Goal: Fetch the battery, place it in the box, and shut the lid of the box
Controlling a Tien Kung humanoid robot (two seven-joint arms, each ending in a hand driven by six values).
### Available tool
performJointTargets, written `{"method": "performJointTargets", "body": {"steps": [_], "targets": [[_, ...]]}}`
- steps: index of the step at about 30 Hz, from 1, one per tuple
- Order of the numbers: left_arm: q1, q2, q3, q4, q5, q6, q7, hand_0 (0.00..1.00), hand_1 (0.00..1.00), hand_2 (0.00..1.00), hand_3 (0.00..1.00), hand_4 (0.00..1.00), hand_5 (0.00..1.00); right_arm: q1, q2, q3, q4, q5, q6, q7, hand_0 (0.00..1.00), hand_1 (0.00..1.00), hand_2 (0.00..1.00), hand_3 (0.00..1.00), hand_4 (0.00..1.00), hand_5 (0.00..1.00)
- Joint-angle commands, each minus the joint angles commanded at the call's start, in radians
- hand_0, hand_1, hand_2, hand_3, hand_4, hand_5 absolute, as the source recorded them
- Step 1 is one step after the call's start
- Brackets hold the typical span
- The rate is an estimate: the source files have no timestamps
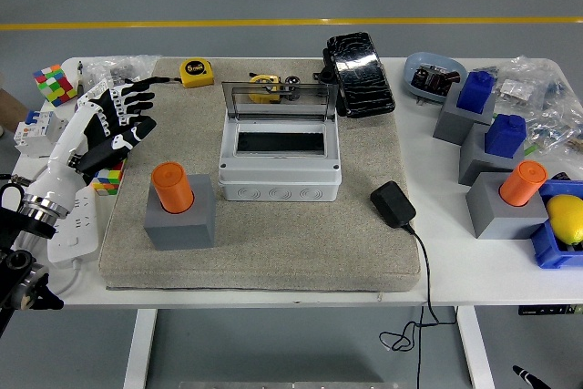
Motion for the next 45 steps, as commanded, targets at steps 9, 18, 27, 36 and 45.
{"method": "performJointTargets", "body": {"steps": [9,18,27,36,45], "targets": [[0.023,-0.003,0.058,0.004,0.012,0.063,-0.042,0.829,0.935,0.956,0.941,0.998,0.646,-0.002,-0.001,-0.004,0.000,0.001,0.001,0.001,0.653,0.673,0.690,0.582,0.953,0.559],[0.033,0.000,0.095,0.015,0.022,0.081,-0.067,0.762,0.858,0.877,0.834,0.998,0.514,-0.003,-0.002,0.000,0.000,-0.002,0.002,0.000,0.653,0.673,0.690,0.583,0.953,0.558],[0.031,-0.013,0.157,0.055,-0.001,0.117,-0.106,0.711,0.803,0.840,0.820,0.998,0.440,-0.003,-0.001,0.000,0.000,-0.004,0.002,0.001,0.652,0.673,0.690,0.582,0.953,0.558],[0.027,-0.019,0.193,0.074,0.009,0.137,-0.126,0.699,0.797,0.833,0.815,0.998,0.458,-0.004,-0.001,-0.002,0.000,-0.004,0.002,0.001,0.653,0.673,0.690,0.582,0.953,0.558],[0.004,-0.019,0.235,0.093,0.026,0.163,-0.122,0.671,0.784,0.821,0.797,0.998,0.291,-0.003,-0.001,-0.002,0.000,-0.003,0.002,0.000,0.653,0.673,0.690,0.584,0.954,0.558]]}}
